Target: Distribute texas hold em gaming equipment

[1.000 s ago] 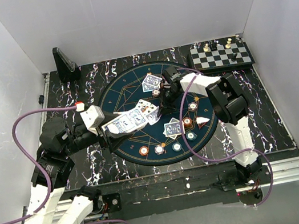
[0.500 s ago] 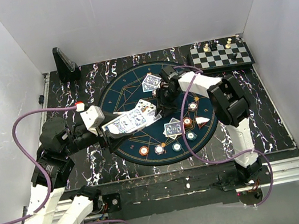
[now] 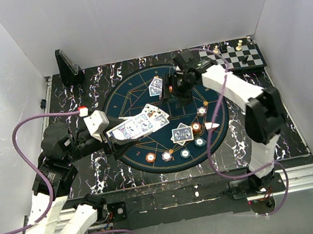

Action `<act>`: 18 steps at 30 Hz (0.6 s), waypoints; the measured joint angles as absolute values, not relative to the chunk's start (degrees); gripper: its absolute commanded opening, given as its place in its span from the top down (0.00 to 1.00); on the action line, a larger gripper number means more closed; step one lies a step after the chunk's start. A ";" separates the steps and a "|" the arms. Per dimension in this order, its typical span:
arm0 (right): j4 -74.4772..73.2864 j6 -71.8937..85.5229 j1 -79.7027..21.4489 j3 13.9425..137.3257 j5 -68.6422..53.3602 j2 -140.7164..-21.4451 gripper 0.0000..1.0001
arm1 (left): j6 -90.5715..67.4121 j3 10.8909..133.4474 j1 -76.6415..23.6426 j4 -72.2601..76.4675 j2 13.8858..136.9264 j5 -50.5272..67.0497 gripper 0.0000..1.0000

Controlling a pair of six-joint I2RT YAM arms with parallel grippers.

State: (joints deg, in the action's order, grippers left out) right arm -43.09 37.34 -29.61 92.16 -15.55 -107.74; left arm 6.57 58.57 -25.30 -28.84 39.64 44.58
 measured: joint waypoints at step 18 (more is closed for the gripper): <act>-25.21 51.29 -37.45 87.35 -40.91 -82.54 0.11 | 6.31 58.54 -25.30 -28.42 39.64 44.58 1.00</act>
